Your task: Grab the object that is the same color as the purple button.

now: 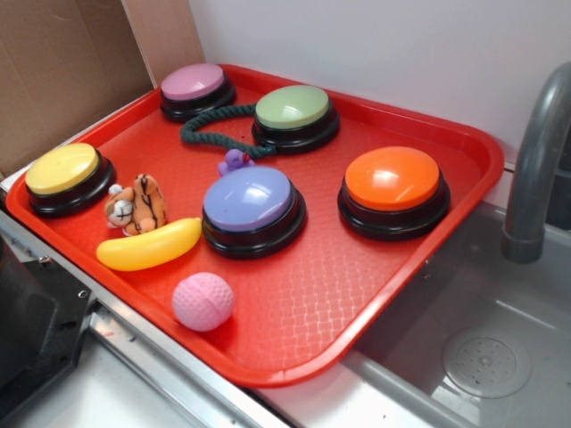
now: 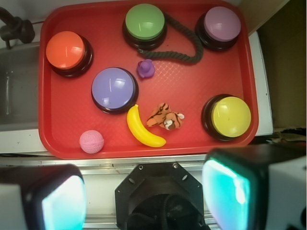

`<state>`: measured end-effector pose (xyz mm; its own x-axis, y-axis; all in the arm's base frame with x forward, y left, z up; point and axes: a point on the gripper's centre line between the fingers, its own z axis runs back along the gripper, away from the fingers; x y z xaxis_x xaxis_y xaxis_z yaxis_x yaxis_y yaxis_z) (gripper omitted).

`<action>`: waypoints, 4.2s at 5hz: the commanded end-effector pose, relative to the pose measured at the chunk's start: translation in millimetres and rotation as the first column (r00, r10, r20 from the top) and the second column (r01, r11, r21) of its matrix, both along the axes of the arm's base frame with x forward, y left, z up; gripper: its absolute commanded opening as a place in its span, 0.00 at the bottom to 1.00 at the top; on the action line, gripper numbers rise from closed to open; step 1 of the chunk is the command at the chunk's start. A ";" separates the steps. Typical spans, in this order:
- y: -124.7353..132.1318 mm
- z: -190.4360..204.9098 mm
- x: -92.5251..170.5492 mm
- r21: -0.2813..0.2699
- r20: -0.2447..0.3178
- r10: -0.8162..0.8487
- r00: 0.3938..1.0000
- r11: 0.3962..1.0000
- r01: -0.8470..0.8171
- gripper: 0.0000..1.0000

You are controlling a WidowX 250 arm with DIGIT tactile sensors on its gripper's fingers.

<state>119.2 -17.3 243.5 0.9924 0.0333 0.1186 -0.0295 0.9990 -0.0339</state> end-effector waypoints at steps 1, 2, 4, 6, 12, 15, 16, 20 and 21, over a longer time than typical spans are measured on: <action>0.0 0.0 0.0 0.000 0.000 0.000 1.000 1.000 0.000 1.00; -3.6 -16.0 20.4 -0.040 -0.002 0.170 0.985 0.985 -0.170 1.00; -16.5 -66.4 87.9 0.005 0.002 0.417 0.909 0.909 -0.417 1.00; -2.0 -123.0 122.3 0.046 0.088 0.642 0.762 0.761 -0.647 1.00; 26.1 -207.7 136.1 -0.056 0.124 0.719 0.684 0.693 -0.719 0.00; 27.5 -203.1 138.6 -0.028 0.110 0.657 0.746 0.752 -0.658 0.00; 30.0 -171.9 137.9 0.006 0.028 0.473 0.881 0.881 -0.473 0.00; 43.8 -66.3 117.6 0.063 0.037 0.044 0.998 0.997 -0.047 0.00; 46.1 -67.0 113.9 0.089 -0.016 0.118 0.993 0.989 -0.116 0.00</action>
